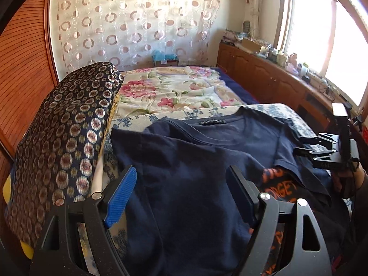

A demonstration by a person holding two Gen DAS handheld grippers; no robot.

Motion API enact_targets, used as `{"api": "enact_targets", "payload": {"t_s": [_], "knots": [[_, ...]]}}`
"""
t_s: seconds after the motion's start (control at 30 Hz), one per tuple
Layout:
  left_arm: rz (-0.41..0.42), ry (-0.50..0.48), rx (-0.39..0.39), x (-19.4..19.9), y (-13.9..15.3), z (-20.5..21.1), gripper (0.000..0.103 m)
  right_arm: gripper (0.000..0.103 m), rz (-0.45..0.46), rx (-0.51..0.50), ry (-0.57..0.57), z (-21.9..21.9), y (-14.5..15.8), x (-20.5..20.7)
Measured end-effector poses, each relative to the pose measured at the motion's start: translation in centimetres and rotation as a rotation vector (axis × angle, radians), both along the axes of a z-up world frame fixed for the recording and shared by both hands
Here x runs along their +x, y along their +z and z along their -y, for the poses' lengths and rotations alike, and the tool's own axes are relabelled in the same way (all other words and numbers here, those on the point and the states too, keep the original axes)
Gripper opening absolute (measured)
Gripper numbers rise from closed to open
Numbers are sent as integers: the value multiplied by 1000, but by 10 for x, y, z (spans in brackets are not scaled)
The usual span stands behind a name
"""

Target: Fold small clothes

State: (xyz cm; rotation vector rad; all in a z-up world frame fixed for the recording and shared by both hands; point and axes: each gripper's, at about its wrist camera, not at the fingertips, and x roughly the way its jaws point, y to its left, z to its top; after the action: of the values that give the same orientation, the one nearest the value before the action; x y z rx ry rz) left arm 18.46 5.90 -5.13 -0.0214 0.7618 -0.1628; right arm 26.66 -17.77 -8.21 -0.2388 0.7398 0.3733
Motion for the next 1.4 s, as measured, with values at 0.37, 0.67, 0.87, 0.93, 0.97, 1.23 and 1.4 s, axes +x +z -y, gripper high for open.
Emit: {"api": "enact_targets", "payload": {"t_s": [0.37, 0.67, 0.87, 0.93, 0.97, 1.23, 1.4], "knots": [[-139, 58, 75, 69, -26, -8, 59, 64, 11, -5, -19, 2, -2, 1], [-211, 120, 130, 100, -55, -10, 59, 65, 7, 1, -16, 4, -3, 2], [-207, 134, 108, 110, -61, -14, 40, 65, 12, -5, -15, 4, -2, 1], [-208, 131, 107, 111, -60, -17, 24, 65, 12, -5, -14, 4, -3, 2], [-207, 127, 108, 110, -60, -18, 19, 65, 12, -4, -14, 4, -3, 1], [-168, 105, 133, 101, -55, -15, 7, 65, 12, -4, -14, 4, -3, 1], [-48, 121, 94, 76, -12, -21, 7, 65, 17, -10, -15, 4, -3, 1]]}}
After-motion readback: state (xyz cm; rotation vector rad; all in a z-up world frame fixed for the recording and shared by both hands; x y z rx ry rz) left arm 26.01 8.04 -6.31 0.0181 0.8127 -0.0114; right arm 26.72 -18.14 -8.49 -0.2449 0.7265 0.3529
